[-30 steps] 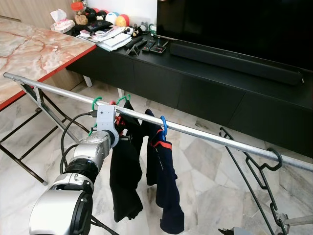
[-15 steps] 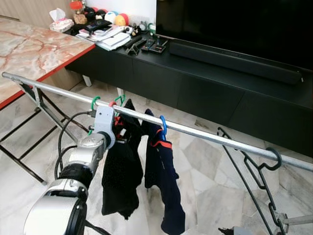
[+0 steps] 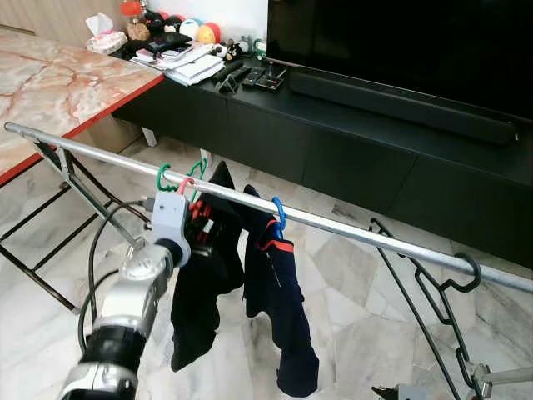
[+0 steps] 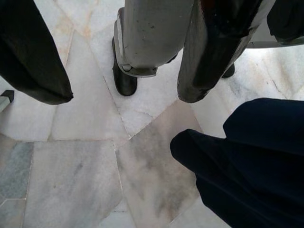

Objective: Hang hanger

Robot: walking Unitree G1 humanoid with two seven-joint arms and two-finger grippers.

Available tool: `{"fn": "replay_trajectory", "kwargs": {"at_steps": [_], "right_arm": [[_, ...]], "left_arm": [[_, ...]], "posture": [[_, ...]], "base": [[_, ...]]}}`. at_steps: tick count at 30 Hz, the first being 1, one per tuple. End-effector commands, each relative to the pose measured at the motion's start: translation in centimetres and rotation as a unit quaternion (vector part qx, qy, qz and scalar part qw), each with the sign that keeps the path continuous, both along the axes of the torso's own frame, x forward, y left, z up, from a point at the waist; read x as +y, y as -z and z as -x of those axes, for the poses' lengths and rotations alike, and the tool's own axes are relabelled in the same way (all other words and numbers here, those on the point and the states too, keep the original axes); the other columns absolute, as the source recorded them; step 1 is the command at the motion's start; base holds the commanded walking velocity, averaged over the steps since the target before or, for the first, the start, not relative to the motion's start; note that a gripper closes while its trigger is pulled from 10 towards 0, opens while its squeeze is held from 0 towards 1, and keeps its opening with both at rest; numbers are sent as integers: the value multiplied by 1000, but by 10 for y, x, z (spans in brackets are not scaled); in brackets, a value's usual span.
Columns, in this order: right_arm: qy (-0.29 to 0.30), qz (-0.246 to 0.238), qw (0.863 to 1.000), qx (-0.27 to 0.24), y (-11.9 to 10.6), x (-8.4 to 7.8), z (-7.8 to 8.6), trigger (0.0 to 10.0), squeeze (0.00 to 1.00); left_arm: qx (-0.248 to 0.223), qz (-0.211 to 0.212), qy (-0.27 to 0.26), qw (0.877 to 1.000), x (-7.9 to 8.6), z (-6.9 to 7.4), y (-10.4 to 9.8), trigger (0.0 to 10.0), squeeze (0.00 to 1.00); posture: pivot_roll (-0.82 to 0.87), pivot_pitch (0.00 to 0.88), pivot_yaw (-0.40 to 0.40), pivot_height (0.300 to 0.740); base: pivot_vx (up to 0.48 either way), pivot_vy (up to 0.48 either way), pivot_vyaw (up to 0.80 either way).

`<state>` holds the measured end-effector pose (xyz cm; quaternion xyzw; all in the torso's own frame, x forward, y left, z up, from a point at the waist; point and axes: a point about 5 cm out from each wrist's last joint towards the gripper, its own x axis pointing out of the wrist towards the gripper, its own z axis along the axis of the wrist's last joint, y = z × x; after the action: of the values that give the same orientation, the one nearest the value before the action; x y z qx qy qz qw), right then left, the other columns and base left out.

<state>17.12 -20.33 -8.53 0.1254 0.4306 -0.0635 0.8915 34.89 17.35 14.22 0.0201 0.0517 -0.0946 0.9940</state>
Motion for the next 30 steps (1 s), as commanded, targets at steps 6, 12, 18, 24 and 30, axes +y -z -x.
{"fn": "replay_trajectory", "kwargs": {"at_steps": [6,12,18,24,30], "right_arm": [[12,-4,1000,14,5,2,10,10000,0],[17,-5,1000,15,5,3,11,10000,0],[24,-5,1000,16,6,3,12,10000,0],[24,-5,1000,16,6,3,12,10000,0],[24,-5,1000,16,6,3,12,10000,0]], "left_arm": [[-47,-17,-16,999,-3,22,0,4745,0],[-22,-12,-39,999,-9,47,30,10000,0],[-18,-29,-45,998,-12,56,40,10000,0],[-18,-29,-45,998,-12,56,40,10000,0],[-18,-29,-45,998,-12,56,40,10000,0]], "posture": [[-41,139,17,740],[-48,128,25,740],[-44,113,32,740],[-44,113,32,740],[-44,113,32,740]], "base": [[0,0,0],[0,0,0],[0,0,0],[0,0,0],[0,0,0]]}}
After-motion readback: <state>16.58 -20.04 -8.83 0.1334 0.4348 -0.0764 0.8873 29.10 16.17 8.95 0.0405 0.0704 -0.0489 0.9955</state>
